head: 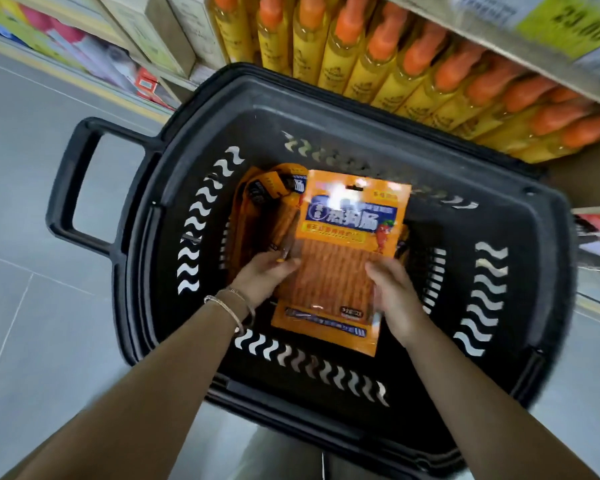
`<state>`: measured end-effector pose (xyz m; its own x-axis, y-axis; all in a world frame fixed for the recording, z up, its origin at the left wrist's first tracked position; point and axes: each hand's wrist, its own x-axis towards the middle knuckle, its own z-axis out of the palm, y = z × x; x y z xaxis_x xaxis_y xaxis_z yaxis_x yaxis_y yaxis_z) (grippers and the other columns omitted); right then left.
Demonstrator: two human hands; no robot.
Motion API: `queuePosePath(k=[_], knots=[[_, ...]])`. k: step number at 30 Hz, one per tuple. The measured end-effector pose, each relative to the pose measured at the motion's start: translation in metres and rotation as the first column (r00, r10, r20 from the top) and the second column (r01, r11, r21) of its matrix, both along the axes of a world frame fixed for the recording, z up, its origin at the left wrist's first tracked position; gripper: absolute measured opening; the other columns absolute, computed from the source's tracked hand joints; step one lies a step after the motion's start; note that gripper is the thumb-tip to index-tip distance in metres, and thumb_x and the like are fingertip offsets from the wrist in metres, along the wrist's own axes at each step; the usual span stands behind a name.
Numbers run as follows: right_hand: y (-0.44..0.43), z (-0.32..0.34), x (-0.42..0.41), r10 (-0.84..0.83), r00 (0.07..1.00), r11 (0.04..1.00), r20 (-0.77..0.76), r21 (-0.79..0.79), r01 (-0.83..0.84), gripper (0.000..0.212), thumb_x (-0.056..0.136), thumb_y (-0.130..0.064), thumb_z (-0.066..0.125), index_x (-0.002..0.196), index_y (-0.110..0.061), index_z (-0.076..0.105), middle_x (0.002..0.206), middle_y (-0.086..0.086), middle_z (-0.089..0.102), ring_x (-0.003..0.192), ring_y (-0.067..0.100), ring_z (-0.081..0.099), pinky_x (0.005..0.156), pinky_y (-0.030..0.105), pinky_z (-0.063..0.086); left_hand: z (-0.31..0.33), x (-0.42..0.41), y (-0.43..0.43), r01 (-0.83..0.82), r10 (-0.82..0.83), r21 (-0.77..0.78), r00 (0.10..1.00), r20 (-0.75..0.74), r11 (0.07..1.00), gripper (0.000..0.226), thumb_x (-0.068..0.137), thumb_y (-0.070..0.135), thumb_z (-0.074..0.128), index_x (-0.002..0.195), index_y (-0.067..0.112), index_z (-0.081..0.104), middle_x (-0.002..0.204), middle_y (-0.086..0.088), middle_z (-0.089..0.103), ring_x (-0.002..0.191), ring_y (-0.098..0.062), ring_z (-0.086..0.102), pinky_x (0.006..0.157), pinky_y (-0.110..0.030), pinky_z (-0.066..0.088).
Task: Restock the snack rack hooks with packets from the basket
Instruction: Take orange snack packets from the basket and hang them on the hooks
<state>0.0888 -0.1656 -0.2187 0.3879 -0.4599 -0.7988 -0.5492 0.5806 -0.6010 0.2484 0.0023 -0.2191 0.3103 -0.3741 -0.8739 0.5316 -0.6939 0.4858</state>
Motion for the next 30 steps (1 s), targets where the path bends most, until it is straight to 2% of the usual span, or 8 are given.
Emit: queuePosePath(k=[1,3,5,8,12,16,23,30], knots=[[0.004,0.0,0.004,0.043,0.999,0.998,0.029,0.038,-0.044,0.007,0.09,-0.026,0.062,0.096,-0.024,0.062,0.08,0.003,0.063,0.063,0.016,0.063,0.054,0.025,0.049,0.005,0.003,-0.001,-0.015,0.014,-0.029,0.998,-0.058,0.999,0.033,0.064,0.059,0.068,0.089,0.037,0.069,0.089,0.012,0.073,0.096,-0.014,0.066,0.088,-0.036,0.051],[0.012,-0.004,0.017,0.12,0.992,0.989,0.028,0.088,-0.122,0.012,0.087,-0.033,0.064,0.098,-0.027,0.063,0.098,0.0,0.067,0.086,0.014,0.067,0.073,0.033,0.054,0.01,0.01,0.003,-0.063,0.062,-0.019,0.996,-0.069,0.998,0.033,0.069,0.048,0.074,0.093,0.025,0.068,0.096,0.002,0.073,0.095,-0.02,0.068,0.092,-0.04,0.051],[0.017,-0.013,0.035,0.175,0.984,0.982,-0.024,0.076,-0.172,0.018,0.087,-0.042,0.062,0.101,-0.03,0.061,0.115,0.0,0.065,0.104,0.017,0.062,0.088,0.039,0.051,0.011,0.021,0.013,-0.084,0.08,0.058,0.994,0.069,0.995,0.016,0.079,0.035,0.072,0.087,0.022,0.065,0.087,0.004,0.072,0.084,-0.016,0.068,0.079,-0.026,0.054],[0.018,-0.029,0.061,0.186,0.981,0.982,-0.049,0.035,-0.185,0.01,0.093,-0.04,0.054,0.099,-0.031,0.055,0.107,-0.002,0.066,0.091,0.007,0.065,0.069,0.019,0.052,0.012,0.037,0.03,-0.063,-0.019,0.24,0.946,0.325,0.969,0.009,0.086,0.028,0.066,0.087,0.019,0.064,0.077,0.007,0.064,0.074,-0.014,0.058,0.056,-0.012,0.04],[0.019,-0.063,0.09,0.209,0.969,0.976,-0.134,-0.036,-0.216,0.009,0.095,-0.035,0.053,0.101,-0.028,0.054,0.116,0.003,0.063,0.093,0.011,0.062,0.075,0.026,0.053,0.005,0.043,0.042,-0.048,-0.079,0.35,0.937,0.34,0.936,0.024,0.09,0.029,0.059,0.106,0.011,0.059,0.097,-0.005,0.062,0.087,-0.02,0.056,0.077,-0.024,0.04],[0.027,-0.094,0.122,0.176,0.962,0.982,-0.208,-0.032,-0.187,0.044,0.09,-0.037,0.061,0.127,-0.016,0.05,0.129,0.007,0.055,0.115,0.025,0.055,0.101,0.044,0.044,-0.004,0.042,0.042,-0.053,-0.095,0.386,0.931,0.354,0.921,0.032,0.09,0.037,0.055,0.108,0.011,0.053,0.102,-0.006,0.062,0.096,-0.028,0.058,0.085,-0.034,0.046],[0.04,-0.1,0.128,0.155,0.976,0.986,-0.153,-0.037,-0.162,0.003,0.095,-0.025,0.054,0.097,-0.024,0.055,0.114,0.005,0.061,0.104,0.022,0.06,0.095,0.04,0.049,-0.008,0.043,0.046,-0.032,-0.125,0.4,0.925,0.36,0.916,0.028,0.089,0.039,0.051,0.103,0.015,0.055,0.089,-0.001,0.061,0.086,-0.022,0.058,0.075,-0.031,0.046],[0.029,-0.017,0.066,-0.081,0.988,0.991,-0.134,-0.112,0.066,0.022,0.083,-0.008,0.06,0.086,-0.022,0.045,0.084,0.001,0.063,0.075,0.015,0.065,0.069,0.029,0.053,0.035,0.031,0.034,-0.093,-0.067,0.36,0.91,0.41,0.928,0.018,0.085,0.03,0.057,0.1,0.02,0.053,0.081,0.004,0.056,0.074,-0.015,0.054,0.065,-0.028,0.039]])
